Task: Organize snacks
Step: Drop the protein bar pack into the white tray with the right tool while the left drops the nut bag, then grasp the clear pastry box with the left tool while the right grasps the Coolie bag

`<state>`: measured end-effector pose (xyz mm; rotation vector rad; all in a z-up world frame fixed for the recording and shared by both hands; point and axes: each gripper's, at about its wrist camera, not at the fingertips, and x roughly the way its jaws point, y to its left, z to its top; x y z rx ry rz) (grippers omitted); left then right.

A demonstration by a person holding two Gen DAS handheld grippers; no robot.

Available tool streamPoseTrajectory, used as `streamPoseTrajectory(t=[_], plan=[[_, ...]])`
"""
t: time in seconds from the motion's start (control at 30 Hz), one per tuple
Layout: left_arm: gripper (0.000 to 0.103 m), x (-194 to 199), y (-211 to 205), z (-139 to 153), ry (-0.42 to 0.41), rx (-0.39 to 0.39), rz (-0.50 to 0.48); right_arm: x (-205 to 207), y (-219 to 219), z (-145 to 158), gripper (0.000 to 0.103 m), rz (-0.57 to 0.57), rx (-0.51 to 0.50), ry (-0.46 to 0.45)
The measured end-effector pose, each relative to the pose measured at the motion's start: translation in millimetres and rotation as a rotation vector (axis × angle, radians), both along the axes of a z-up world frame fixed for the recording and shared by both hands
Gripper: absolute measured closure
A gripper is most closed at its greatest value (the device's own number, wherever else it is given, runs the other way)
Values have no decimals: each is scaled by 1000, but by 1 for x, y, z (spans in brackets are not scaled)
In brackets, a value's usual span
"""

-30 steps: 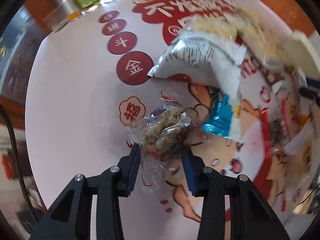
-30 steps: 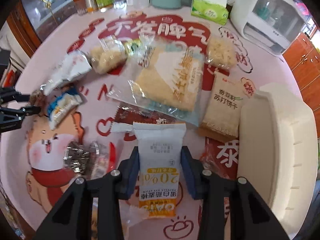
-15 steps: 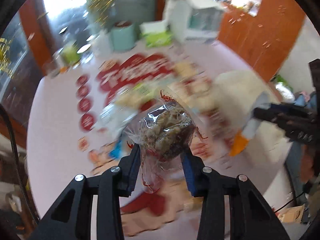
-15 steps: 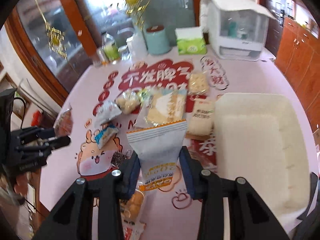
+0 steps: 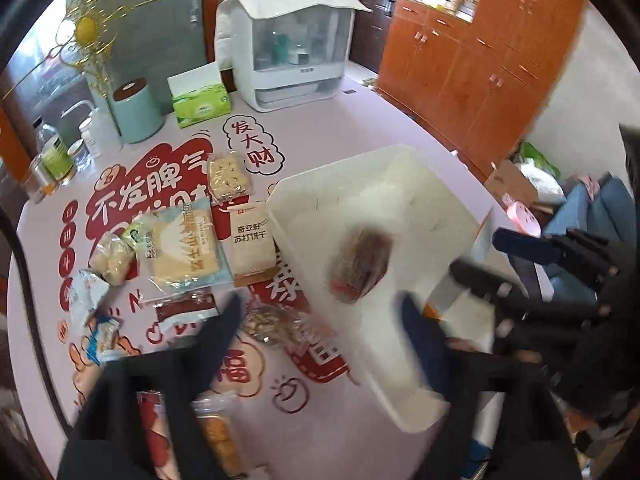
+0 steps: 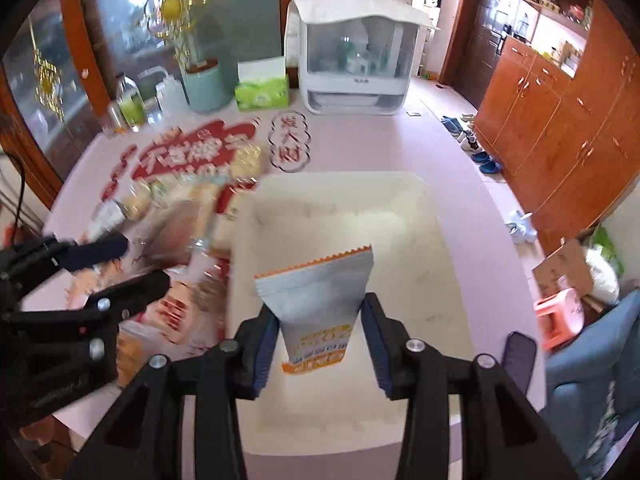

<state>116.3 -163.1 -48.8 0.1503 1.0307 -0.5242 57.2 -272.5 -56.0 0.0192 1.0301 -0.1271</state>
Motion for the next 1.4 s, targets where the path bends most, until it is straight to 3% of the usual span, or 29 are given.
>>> streamPoseTrajectory(t=[0.03,0.17,0.37,0.5,0.63,0.7,0.83,1.2,1.4], plan=[[10,0,1,0,-5,-10,20,0,-3,-3,49,5,-14,1],[9,-1,8,-3,4,-50,90,-3,-20,-15,42,-5,-23,18],[9,-7,40,2,-102,-56,201,0,-25,-22,42,-15,-41,67],[9,-14,64,14,-152,-48,262,-10,-28,-12,42,32,68,-36],[9,-20,88,24,-165,-59,318,-21,-26,-3,42,50,74,-143],[9,-22,99,28,-143,-55,337,-20,-24,-2,42,62,83,-139],[9,-27,118,36,-125,-40,370,-18,-36,-1,42,35,196,-114],[9,-47,168,52,-189,47,408,-33,-9,27,42,18,-14,-228],[9,-52,197,56,-196,74,404,-45,36,40,42,110,47,-262]])
